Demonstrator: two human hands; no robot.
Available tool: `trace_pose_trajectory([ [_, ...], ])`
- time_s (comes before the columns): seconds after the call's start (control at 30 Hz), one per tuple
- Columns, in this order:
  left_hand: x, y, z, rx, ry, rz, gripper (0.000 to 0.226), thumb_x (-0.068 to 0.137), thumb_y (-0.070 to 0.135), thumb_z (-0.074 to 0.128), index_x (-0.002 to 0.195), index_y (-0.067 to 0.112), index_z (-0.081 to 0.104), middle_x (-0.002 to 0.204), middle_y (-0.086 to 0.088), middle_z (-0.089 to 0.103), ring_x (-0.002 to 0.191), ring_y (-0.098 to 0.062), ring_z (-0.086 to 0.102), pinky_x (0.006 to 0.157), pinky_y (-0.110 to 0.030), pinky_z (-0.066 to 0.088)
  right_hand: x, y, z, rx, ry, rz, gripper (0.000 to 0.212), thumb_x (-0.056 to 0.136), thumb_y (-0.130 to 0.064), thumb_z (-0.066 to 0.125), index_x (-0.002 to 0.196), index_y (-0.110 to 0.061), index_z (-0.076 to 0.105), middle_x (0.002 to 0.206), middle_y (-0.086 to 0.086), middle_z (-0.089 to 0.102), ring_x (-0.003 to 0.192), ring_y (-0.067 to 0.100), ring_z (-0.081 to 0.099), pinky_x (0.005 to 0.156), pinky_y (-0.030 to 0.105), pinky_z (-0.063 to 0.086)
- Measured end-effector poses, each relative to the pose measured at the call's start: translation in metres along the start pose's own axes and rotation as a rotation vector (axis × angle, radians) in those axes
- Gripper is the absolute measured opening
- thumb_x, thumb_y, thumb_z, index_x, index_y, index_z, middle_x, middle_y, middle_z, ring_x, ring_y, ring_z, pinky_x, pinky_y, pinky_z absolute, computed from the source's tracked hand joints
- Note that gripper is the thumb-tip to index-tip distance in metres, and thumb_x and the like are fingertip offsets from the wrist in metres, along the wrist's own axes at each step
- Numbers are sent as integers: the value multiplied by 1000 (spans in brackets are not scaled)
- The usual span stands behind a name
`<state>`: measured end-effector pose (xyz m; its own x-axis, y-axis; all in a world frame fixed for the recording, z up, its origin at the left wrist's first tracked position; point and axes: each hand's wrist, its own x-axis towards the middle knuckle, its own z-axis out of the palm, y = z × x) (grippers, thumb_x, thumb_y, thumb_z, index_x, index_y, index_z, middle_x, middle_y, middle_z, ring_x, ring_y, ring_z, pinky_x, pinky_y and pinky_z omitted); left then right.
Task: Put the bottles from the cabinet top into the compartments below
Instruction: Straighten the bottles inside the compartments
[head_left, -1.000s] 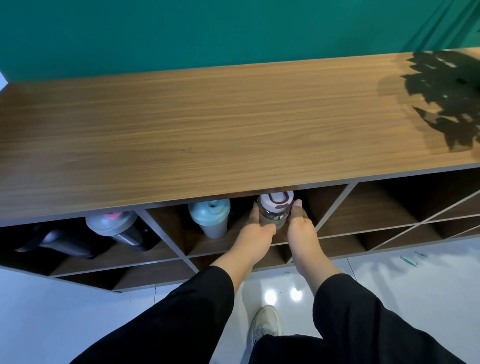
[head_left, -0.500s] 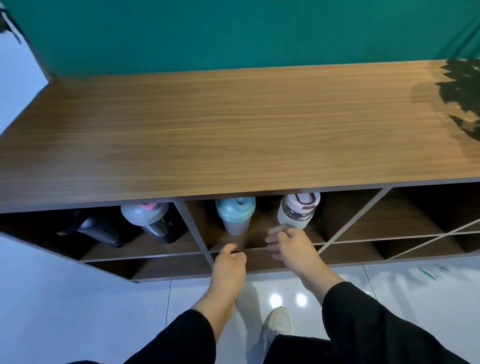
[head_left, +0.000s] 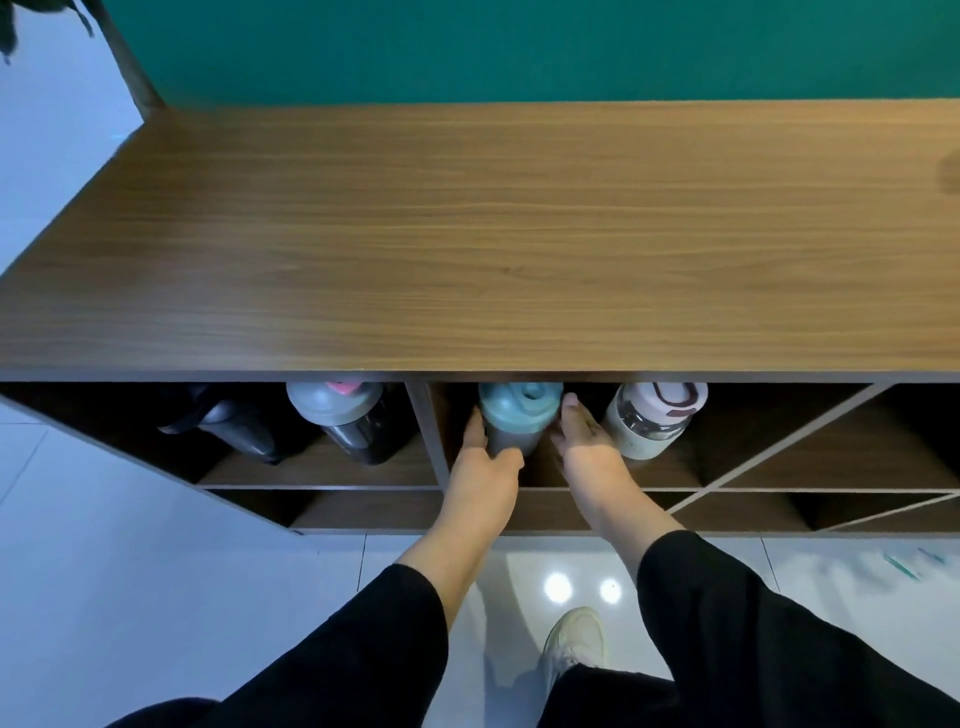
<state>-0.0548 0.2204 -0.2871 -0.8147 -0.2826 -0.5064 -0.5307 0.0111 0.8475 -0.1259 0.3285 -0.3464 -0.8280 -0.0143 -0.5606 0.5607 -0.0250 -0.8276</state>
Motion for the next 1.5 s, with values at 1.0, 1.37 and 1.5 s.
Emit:
trace_pose_trajectory([
  [1.0,-43,-65,-68,-528,286,-553,33,105,19,43,130,1,54,111,-19,66,102,-37,67,87,-45,55,-102,-11,7,-902,-681,57,25,99,-21,44,90,-10,64,77,7,69,71,18,66,74,41,59],
  [1.37,-27,-10,-163,-253,366,-149,62,94,9,41,155,23,38,147,-4,50,125,-19,52,112,-42,41,-110,16,162,-446,-297,-203,62,106,-29,38,159,-25,6,167,3,12,152,22,21,112,28,22],
  [1.5,-20,-7,-159,-157,237,-82,70,98,5,38,162,25,17,151,1,46,110,-9,47,94,-27,35,-69,9,174,-470,-206,-129,66,105,-16,36,159,-24,-1,160,16,32,139,35,41,96,26,35],
])
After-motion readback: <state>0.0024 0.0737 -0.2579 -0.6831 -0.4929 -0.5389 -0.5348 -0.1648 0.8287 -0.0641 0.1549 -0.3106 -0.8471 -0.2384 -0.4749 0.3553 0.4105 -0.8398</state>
